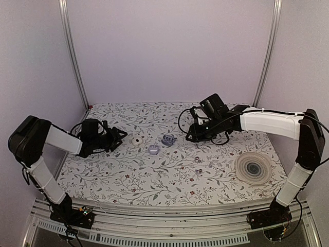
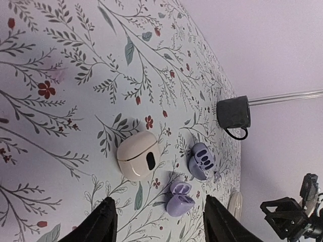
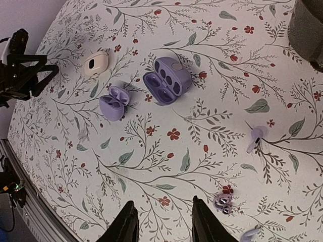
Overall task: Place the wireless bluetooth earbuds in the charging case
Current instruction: Pick up the charging case from the center of the board.
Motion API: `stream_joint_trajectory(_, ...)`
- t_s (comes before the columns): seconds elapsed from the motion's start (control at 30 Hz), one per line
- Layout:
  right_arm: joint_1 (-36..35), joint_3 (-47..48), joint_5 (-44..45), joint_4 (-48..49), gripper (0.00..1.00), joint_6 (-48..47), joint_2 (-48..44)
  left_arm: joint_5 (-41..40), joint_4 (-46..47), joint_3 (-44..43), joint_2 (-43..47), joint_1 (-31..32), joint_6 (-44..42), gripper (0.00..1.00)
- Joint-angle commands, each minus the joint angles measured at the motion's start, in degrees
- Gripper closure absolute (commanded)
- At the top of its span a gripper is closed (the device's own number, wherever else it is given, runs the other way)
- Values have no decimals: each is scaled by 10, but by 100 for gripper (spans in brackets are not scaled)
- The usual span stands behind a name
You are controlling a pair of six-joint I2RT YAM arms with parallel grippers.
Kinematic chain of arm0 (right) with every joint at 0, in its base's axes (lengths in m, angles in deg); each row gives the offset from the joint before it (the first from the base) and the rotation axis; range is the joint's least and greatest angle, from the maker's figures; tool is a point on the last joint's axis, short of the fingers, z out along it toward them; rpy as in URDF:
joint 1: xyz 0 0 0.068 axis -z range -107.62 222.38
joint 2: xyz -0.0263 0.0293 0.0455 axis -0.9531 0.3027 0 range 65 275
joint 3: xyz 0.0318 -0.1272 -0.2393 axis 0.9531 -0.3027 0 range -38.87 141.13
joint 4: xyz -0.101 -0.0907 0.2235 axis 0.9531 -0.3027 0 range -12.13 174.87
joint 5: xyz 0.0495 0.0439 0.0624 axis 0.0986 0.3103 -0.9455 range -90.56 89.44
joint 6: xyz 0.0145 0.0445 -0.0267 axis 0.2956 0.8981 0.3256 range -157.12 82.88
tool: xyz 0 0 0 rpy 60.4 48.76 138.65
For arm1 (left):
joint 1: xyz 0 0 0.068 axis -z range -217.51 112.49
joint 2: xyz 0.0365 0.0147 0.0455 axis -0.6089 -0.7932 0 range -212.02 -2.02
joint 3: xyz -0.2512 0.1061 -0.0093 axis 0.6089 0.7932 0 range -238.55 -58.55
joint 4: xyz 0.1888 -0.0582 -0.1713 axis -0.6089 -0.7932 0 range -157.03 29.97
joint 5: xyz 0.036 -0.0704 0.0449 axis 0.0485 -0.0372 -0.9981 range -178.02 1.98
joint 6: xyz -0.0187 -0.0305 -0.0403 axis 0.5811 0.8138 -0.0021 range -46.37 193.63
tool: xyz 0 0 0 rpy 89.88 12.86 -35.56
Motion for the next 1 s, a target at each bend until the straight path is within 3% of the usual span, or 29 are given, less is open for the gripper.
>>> stream_joint_trajectory(0.0, 0, 24, 5, 15, 62, 4, 31, -59, -121, -20, 47, 40, -121, 41)
stream_joint_trajectory(0.17, 10, 19, 24, 22, 61, 16, 31, -128, -181, -67, 48, 124, -180, 40)
stream_joint_trajectory(0.33, 23, -14, 34, 34, 59, 26, 9, -195, -196, -89, 28, 180, -185, 37)
stream_joint_trajectory(0.97, 31, -98, 50, 57, 57, 16, -57, -311, -250, -201, -96, 274, -216, 30)
